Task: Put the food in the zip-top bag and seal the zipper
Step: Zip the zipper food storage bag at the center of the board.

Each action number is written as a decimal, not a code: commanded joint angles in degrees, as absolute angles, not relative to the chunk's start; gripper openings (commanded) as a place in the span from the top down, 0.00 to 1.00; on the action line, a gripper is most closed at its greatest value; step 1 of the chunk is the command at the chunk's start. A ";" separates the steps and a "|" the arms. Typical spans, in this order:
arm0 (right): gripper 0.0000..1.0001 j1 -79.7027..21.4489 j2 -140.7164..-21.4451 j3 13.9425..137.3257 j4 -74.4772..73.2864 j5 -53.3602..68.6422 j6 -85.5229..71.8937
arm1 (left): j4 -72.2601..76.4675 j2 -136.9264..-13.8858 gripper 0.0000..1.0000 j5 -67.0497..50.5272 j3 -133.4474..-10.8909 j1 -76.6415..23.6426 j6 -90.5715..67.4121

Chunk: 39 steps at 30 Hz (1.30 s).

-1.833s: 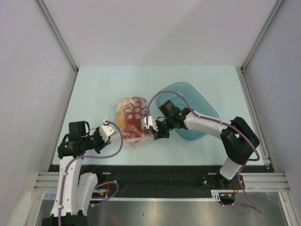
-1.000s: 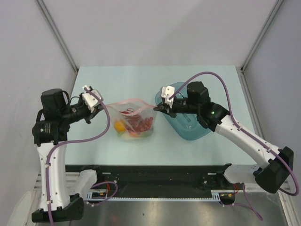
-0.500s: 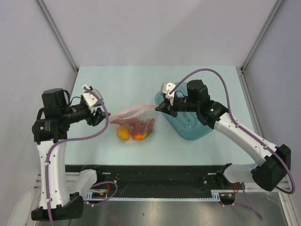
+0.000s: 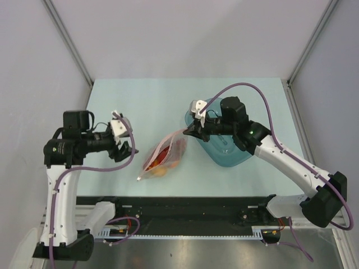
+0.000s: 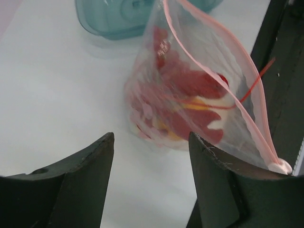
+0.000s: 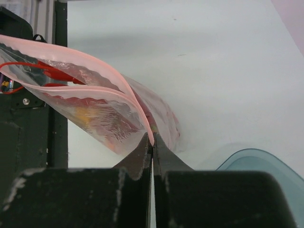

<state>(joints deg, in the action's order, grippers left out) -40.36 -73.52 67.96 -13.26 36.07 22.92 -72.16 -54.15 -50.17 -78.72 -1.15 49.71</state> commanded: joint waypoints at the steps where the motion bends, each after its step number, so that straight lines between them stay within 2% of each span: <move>1: 1.00 -40.08 -71.37 70.75 -9.50 32.80 15.05 | -80.43 -47.04 0.29 -49.84 -71.56 -1.49 59.15; 8: 1.00 -39.55 -73.12 73.47 -10.46 26.38 0.27 | -82.79 -42.45 0.22 -48.08 -60.74 -1.41 66.17; 10: 1.00 -39.03 -73.30 74.61 -11.07 24.70 -5.17 | -84.02 -41.84 0.17 -49.21 -59.86 -1.41 69.41; 14: 1.00 -37.62 -73.83 76.29 -13.00 24.87 -10.45 | -83.33 -38.86 0.14 -54.39 -58.71 -1.41 71.81; 20: 1.00 -37.44 -73.74 76.38 -14.06 27.16 -11.51 | -57.15 -35.07 0.19 -63.44 -52.04 -1.49 43.44; 23: 1.00 -37.27 -73.65 76.38 -14.33 28.21 -11.25 | -45.41 -35.07 0.38 -64.16 -48.17 -1.67 31.06; 24: 1.00 -37.18 -73.57 76.38 -14.50 29.00 -11.25 | -42.83 -35.16 0.52 -63.90 -47.29 -1.67 28.85; 26: 1.00 -36.91 -73.48 76.46 -14.68 29.27 -11.08 | -38.61 -35.16 0.67 -63.11 -45.53 -1.67 26.02; 27: 1.00 -36.83 -73.13 76.38 -14.68 29.88 -10.81 | -37.19 -35.24 0.82 -62.24 -45.09 -1.67 25.06; 28: 1.00 -36.57 -73.04 76.38 -14.76 30.14 -10.46 | -36.05 -35.42 0.92 -61.36 -45.09 -1.67 22.70; 30: 1.00 -35.60 -72.86 76.38 -16.16 30.67 -8.45 | -32.88 -35.59 1.00 -60.91 -45.87 -1.67 20.75; 32: 1.00 -33.85 -72.77 76.38 -17.48 32.59 -6.34 | -30.16 -35.77 1.00 -61.87 -47.98 -1.67 17.50; 33: 0.94 -33.40 -72.77 76.38 -18.88 33.56 -3.37 | -28.58 -35.95 1.00 -62.22 -48.77 -1.67 16.36; 35: 0.70 -32.79 -72.25 76.46 -20.91 35.59 0.60 | -29.26 -37.87 1.00 -63.36 -52.28 -1.84 15.47; 36: 0.42 -32.78 -71.81 76.55 -22.83 35.60 6.10 | -31.88 -38.92 1.00 -63.37 -53.60 -1.93 15.99; 37: 0.28 -32.78 -70.59 76.99 -23.37 35.33 7.72 | -33.73 -40.76 1.00 -63.37 -56.40 -2.28 18.69; 38: 0.20 -32.78 -70.05 77.51 -23.38 35.33 9.21 | -36.53 -41.91 1.00 -63.20 -57.99 -2.46 20.81; 39: 0.03 -33.91 -69.27 77.95 -23.38 34.90 10.45 | -38.65 -42.97 1.00 -61.54 -59.40 -2.81 22.74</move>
